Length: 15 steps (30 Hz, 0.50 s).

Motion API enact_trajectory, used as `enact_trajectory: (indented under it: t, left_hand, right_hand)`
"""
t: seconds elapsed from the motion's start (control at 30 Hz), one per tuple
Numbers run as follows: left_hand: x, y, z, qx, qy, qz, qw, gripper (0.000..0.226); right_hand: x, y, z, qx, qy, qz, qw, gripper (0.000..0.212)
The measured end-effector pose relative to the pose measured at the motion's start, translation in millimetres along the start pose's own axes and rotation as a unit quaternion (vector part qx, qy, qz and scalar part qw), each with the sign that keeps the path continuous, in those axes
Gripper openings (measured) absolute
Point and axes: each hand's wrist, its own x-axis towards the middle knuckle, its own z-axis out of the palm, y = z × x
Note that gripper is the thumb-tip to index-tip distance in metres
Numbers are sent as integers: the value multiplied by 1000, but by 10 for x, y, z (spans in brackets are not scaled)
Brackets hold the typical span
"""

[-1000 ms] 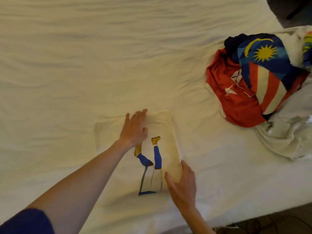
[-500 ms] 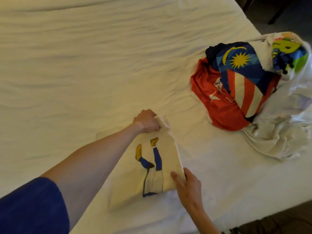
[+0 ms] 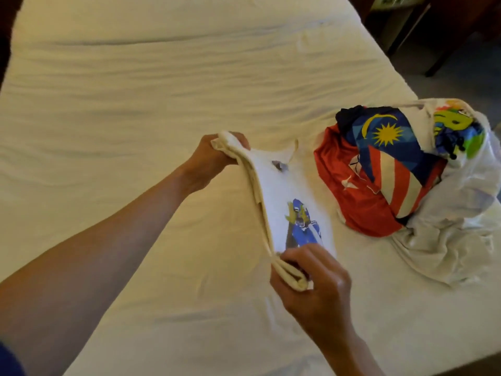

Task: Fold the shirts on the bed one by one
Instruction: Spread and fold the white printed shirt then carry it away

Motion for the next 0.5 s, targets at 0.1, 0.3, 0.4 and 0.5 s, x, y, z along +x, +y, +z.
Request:
enact_trajectory:
  t: [0.1,0.3,0.4,0.5]
  left_hand:
    - [-422,-488,-453,5,39,-96,995,20]
    - [-1633,-1662,-955,13,285,-265,921,35]
    - [-1957,-1884,-1082,-75,441,-300,842,35]
    - [-2284,-1957,-959,-32,480,-337,809,21]
  right_hand:
    - [-455,-71,422,-15,-91,-21,995,10]
    - [-1468,-294,1291,-61,-319,25,945,29]
    - [-1634,-468,1569,-51,-374,27,926,23]
    - [-1514,-469,1580,-13,-444,95,891,39]
